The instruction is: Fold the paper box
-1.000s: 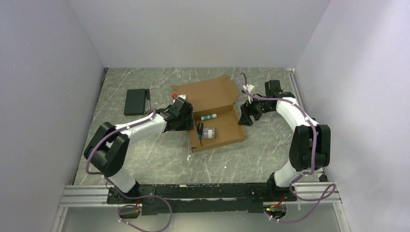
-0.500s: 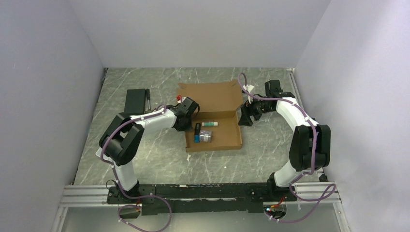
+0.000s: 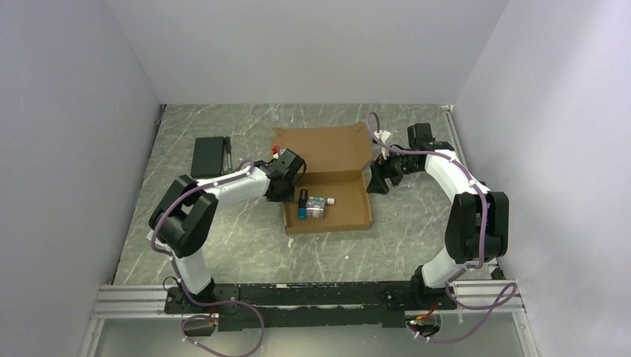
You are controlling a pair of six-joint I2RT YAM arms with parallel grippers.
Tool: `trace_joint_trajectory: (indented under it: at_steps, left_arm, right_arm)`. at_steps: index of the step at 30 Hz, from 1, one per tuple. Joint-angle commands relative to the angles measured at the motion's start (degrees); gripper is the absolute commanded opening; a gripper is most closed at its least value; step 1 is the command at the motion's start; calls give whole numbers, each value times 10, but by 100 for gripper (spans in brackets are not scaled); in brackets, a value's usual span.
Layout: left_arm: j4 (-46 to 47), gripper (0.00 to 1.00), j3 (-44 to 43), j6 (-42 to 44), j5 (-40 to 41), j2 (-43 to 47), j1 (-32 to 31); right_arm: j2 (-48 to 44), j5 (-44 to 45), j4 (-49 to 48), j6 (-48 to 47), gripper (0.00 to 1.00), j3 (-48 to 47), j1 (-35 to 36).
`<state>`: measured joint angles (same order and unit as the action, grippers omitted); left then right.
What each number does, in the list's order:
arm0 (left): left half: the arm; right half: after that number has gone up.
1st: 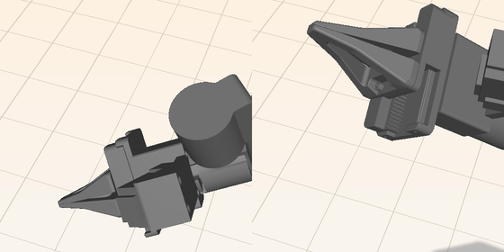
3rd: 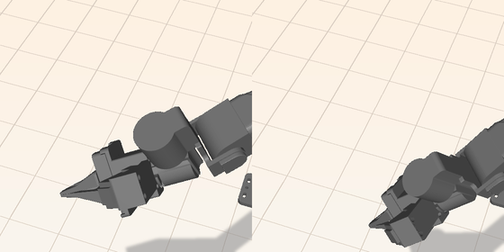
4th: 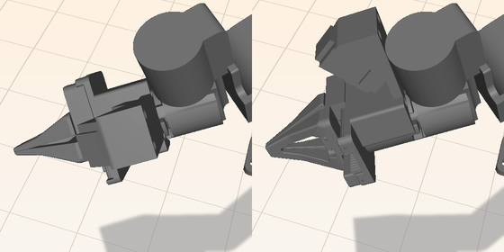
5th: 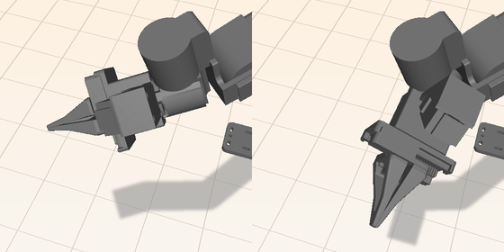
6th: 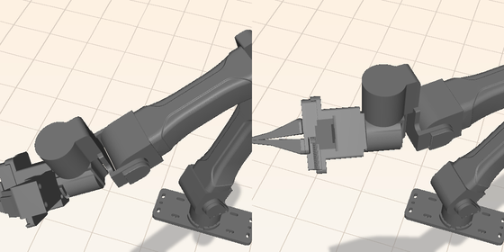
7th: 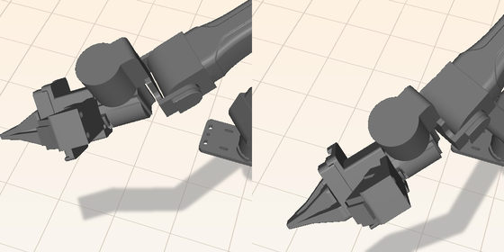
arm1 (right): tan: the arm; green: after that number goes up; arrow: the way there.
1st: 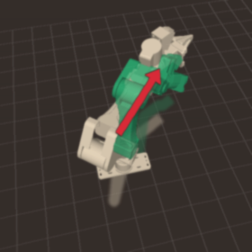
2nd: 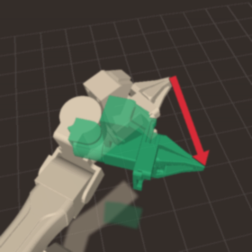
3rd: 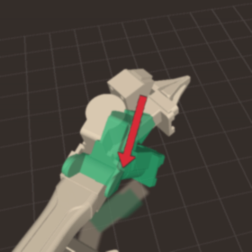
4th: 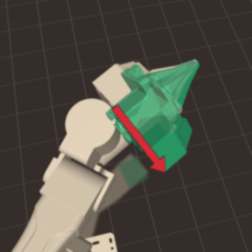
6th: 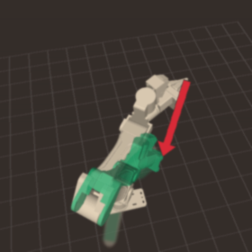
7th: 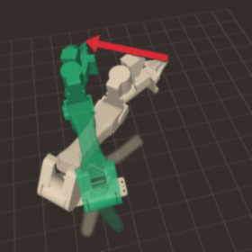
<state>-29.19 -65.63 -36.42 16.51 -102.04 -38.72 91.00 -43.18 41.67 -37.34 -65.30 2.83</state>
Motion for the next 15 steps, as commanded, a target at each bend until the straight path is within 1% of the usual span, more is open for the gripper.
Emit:
trace_joint_trajectory:
  at_steps: [1, 10, 15]
  left_arm:
    - [-12, 45, -15, 16, -5, 49, -1]
    - [-9, 51, -10, 56, -40, 89, 0]
    - [-4, 60, 0, 121, -45, 122, 12]
  right_arm:
    - [-16, -19, 0, -13, 78, -12, -2]
    - [-16, -20, 1, -13, 78, -12, -2]
    - [-17, -21, 1, -14, 78, -12, -1]
